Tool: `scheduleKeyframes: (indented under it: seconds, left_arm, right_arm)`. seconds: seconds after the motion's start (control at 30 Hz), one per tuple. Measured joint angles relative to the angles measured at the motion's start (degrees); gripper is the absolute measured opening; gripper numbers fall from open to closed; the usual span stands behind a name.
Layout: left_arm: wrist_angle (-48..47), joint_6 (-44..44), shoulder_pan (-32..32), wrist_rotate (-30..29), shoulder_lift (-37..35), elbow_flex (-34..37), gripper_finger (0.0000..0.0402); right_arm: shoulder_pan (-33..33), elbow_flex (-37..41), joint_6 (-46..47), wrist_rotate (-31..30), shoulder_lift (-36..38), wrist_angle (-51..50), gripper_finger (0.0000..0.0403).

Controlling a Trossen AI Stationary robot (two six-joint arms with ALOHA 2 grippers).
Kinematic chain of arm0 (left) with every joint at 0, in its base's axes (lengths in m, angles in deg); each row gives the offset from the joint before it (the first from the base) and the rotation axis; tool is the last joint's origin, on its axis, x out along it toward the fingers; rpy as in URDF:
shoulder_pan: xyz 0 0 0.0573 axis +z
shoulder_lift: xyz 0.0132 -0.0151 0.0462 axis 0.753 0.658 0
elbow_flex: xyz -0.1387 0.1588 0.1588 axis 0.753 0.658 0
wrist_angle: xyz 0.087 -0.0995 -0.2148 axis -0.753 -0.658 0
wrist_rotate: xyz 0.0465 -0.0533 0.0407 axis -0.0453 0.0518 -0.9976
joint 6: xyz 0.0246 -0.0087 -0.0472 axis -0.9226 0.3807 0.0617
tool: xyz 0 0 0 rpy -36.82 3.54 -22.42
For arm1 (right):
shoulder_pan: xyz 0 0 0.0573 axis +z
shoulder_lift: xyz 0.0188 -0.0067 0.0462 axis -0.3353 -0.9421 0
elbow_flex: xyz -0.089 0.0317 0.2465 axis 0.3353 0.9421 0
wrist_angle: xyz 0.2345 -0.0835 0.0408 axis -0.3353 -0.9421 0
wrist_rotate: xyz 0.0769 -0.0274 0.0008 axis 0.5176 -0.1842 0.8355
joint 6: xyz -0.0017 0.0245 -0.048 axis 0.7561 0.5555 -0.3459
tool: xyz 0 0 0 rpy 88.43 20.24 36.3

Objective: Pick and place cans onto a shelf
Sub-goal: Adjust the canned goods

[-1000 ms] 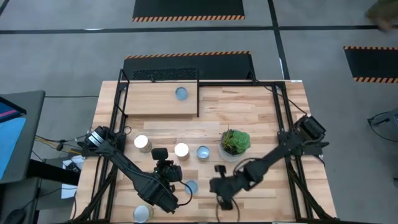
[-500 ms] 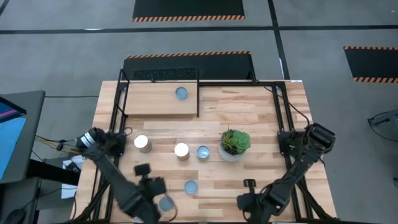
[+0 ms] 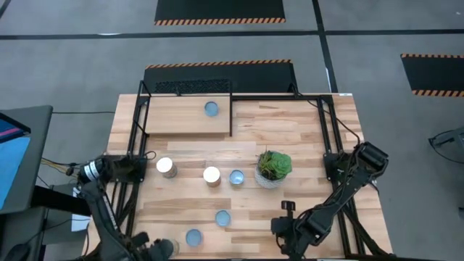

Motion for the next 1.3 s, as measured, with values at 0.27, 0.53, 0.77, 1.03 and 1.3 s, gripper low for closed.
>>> scheduleKeyframes:
  seconds: [0.27, 0.53, 0.77, 1.03, 1.3]
  left_arm:
    - [7.4, 0.7, -2.6, -1.5, 4.7, 0.2, 0.0000]
    - [11.7, -4.8, -2.3, -6.3, 12.3, 0.2, 0.0000]
    - [-0.8, -6.0, -1.0, -10.3, 13.1, 0.2, 0.0000]
    - [-17.5, -11.3, 5.8, -20.7, 13.0, 0.2, 0.0000]
    - [-8.0, -19.9, 6.4, -6.5, 12.9, -4.0, 0.0000]
  right_arm:
    - [-1.4, 0.0, 0.0, -1.7, 0.0, 1.0, 0.0021]
    - [-1.8, 0.0, 0.0, -3.3, 0.0, 3.7, 0.0015]
    - [-1.7, 0.0, -0.1, -3.3, 0.0, 4.6, 0.0021]
    - [-1.7, 0.0, -0.1, -3.3, 0.0, 4.9, 0.0015]
    - [-1.0, 0.0, -0.1, -3.0, 0.0, 5.7, 0.0023]
